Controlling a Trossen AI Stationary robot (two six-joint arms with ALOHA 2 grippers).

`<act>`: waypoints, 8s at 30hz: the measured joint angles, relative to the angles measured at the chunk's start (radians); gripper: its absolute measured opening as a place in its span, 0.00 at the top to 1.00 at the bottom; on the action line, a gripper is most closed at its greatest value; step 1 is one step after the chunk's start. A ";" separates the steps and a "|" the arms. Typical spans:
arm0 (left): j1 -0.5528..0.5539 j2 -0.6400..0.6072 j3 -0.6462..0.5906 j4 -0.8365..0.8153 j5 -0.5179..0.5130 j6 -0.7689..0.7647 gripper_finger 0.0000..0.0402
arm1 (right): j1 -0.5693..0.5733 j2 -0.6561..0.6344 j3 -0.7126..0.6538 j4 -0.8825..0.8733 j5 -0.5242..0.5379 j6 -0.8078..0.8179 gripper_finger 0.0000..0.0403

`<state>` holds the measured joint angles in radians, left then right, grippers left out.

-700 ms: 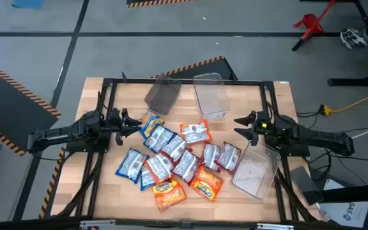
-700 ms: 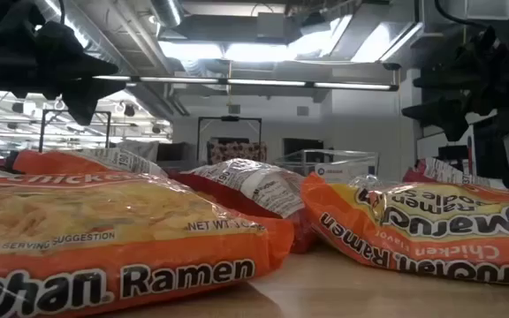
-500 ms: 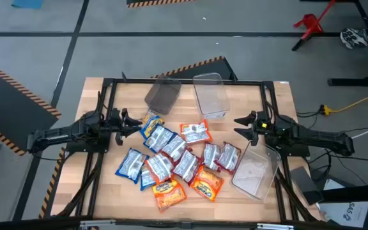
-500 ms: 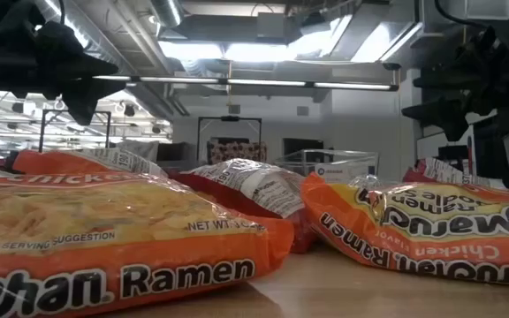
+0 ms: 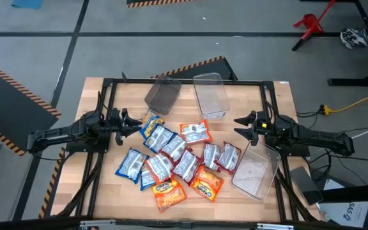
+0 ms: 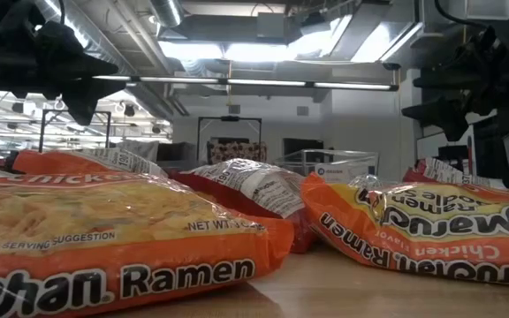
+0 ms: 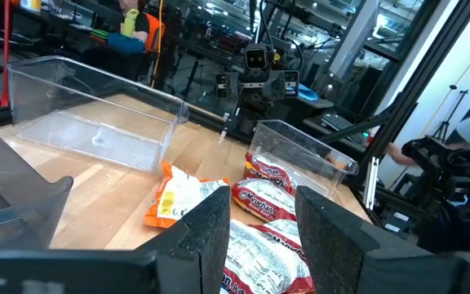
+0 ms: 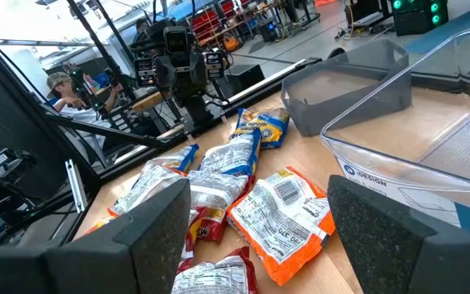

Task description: Sort Maruchan noodles

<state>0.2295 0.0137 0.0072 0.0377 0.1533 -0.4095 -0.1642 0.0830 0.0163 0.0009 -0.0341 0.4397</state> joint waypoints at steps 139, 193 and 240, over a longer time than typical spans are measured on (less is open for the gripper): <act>0.238 1.153 0.606 -0.716 -0.158 0.236 0.34 | 0.000 0.000 0.000 0.049 0.253 0.427 0.31; 0.083 1.348 1.141 -1.036 -0.112 -0.209 0.94 | 0.000 0.000 0.001 0.028 0.250 0.420 0.31; 0.447 1.770 1.265 -0.695 -0.135 0.314 0.62 | 0.000 0.000 0.001 0.028 0.251 0.418 0.31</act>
<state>0.6769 1.7837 1.2727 -0.6575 0.0183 -0.0951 -0.1638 0.0831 0.0170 0.0284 0.2169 0.8574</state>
